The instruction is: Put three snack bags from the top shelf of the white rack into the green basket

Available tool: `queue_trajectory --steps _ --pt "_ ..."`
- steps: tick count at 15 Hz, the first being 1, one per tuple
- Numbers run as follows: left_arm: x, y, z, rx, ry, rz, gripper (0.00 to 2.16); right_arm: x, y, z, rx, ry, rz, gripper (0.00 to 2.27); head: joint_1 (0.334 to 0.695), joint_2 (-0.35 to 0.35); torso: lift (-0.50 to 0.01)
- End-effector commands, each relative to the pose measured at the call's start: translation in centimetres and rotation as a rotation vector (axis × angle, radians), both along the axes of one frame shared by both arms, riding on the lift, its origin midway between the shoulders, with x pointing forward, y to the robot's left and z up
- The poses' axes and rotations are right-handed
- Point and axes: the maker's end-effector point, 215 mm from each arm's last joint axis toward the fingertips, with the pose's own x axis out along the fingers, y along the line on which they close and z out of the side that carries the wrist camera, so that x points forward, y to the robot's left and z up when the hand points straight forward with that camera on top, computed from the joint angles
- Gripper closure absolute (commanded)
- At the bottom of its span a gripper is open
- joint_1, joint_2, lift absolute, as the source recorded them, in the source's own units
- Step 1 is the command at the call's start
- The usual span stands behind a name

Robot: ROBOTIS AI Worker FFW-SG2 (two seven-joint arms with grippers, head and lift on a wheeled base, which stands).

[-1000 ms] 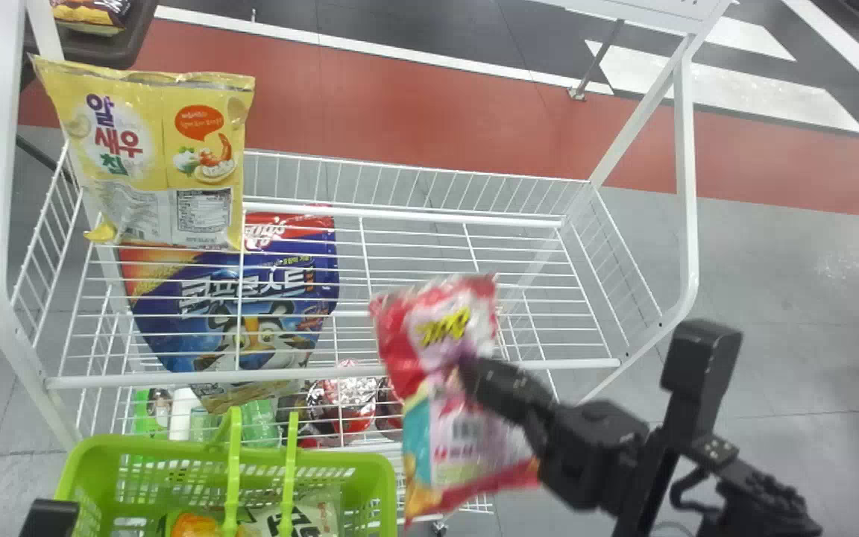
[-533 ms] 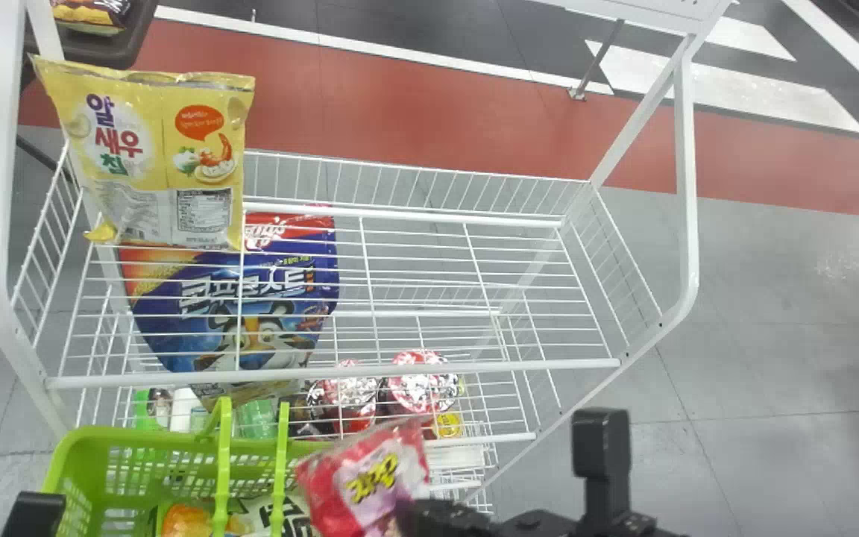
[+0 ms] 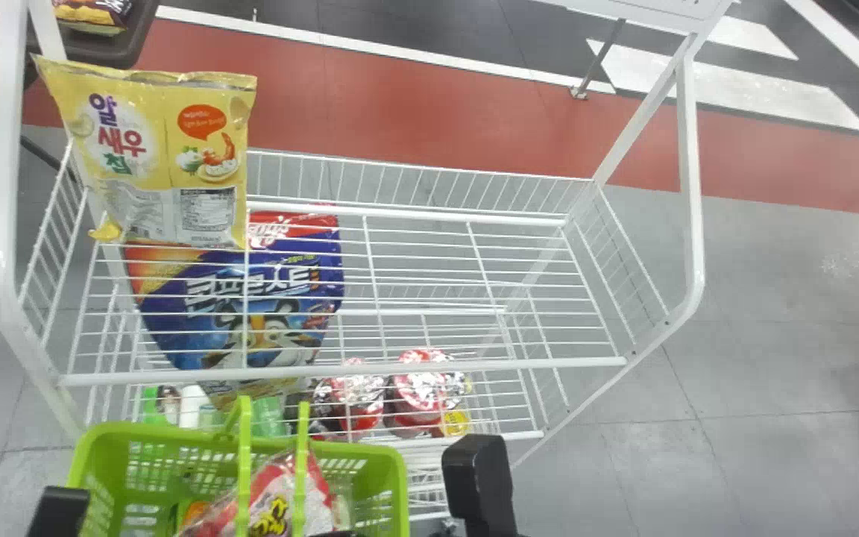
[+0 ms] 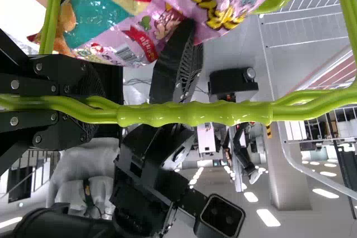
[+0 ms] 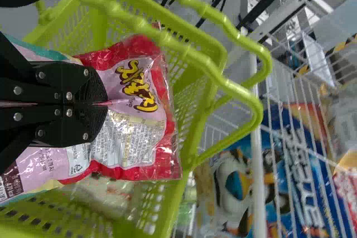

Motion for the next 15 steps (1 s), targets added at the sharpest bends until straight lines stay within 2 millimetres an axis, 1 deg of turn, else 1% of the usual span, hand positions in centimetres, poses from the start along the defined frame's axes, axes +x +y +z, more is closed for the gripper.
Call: queue_trajectory --steps 1,2,3,4,5,6,7,9,11,12,13,14,15 --pt "-0.1 0.0 0.1 0.001 -0.002 -0.001 2.15 0.7 0.5 -0.6 -0.010 -0.024 0.016 2.10 0.695 -0.219 0.000" --pt "-0.1 0.1 0.1 0.000 0.000 0.000 2.15 0.8 0.1 -1.6 -0.026 -0.012 0.012 1.96 0.695 -0.203 0.000" --pt "-0.2 0.1 0.1 -0.001 0.001 0.000 2.15 0.7 -0.4 -2.2 -0.039 -0.001 0.011 1.55 0.695 -0.187 0.000" --pt "-0.2 0.0 0.1 -0.002 -0.002 -0.001 2.15 0.6 -1.1 -2.8 -0.062 0.005 0.011 0.53 0.695 -0.190 0.000" --pt "-0.1 0.0 0.1 -0.002 -0.003 -0.001 2.15 0.4 -1.6 -3.2 -0.076 0.013 0.009 0.00 0.695 -0.197 0.000" --pt "-0.2 -0.1 0.1 -0.002 -0.003 -0.003 2.15 0.3 -2.4 -3.4 -0.085 0.022 -0.002 0.00 0.695 -0.229 0.000" --pt "-0.2 -0.1 0.1 -0.001 -0.003 -0.005 2.15 0.2 -2.9 -3.2 -0.081 0.024 -0.014 0.00 0.695 -0.251 0.000" --pt "-0.3 -0.3 0.0 0.002 -0.002 -0.009 2.15 0.7 -3.8 -1.9 -0.054 0.011 -0.038 0.05 0.695 -0.293 0.000" --pt "-0.4 -0.4 0.0 0.003 -0.001 -0.013 2.15 1.4 -4.5 -0.3 -0.019 -0.009 -0.061 0.05 0.695 -0.327 0.000" --pt "-0.5 -0.3 -0.1 0.004 0.000 -0.013 2.15 2.0 -5.0 0.7 -0.006 -0.028 -0.073 0.05 0.695 -0.349 0.000" --pt "-0.5 -0.4 0.0 0.003 0.000 -0.013 2.15 2.6 -5.7 1.5 -0.003 -0.050 -0.089 0.05 0.695 -0.350 0.000" --pt "-0.5 -0.4 0.0 0.003 0.000 -0.013 2.15 3.6 -6.6 2.4 -0.003 -0.098 -0.113 0.05 0.695 -0.350 0.000" --pt "-0.4 -0.3 0.0 0.001 -0.003 -0.012 2.15 5.3 -7.4 4.0 0.001 -0.191 -0.145 0.05 0.695 -0.350 0.000"
